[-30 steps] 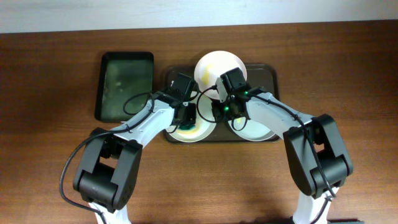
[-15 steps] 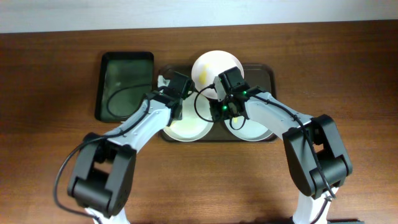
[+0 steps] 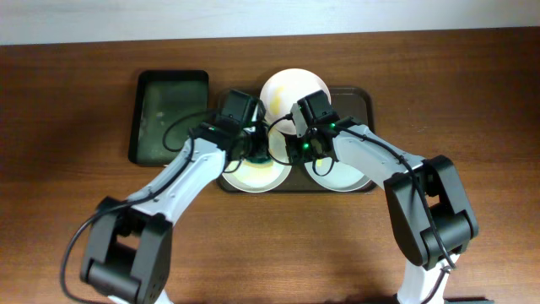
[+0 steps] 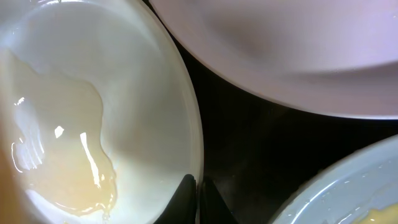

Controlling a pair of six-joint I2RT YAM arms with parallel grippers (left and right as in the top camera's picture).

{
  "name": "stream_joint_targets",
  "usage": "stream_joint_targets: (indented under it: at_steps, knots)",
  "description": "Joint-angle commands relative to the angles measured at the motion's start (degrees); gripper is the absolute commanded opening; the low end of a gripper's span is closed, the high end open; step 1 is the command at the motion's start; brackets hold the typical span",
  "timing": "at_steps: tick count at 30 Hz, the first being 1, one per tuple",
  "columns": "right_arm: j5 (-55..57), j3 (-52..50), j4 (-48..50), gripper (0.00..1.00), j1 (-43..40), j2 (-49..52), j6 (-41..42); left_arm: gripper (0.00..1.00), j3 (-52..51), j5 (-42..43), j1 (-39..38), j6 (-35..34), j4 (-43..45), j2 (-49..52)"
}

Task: Clean dirty plates on tray and stack at the side
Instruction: 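Scrub the plate with the sponge in left gripper while right holds it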

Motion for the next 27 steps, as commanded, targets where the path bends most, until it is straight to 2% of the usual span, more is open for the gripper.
stream_joint_targets:
  at_steps: [1, 6, 14, 27]
  knots:
    - [1.16, 0.13, -0.68, 0.04, -0.13, 0.72, -0.74, 0.00, -0.31, 3.17, -0.20, 0.31, -0.70, 5.16]
    - [1.16, 1.36, -2.23, 0.04, -0.24, 0.72, -0.74, 0.00, -0.31, -0.66, 0.57, 0.31, -0.76, 8.22]
    - [1.16, 3.85, -4.55, 0.04, -0.24, 0.72, -0.74, 0.00, -0.39, -12.22, 0.83, 0.28, -3.78, 8.50]
    - [1.14, 4.11, -5.81, 0.04, -0.22, 0.72, -0.74, 0.00, -0.44, -16.39, 4.52, 0.33, -5.05, 11.82]
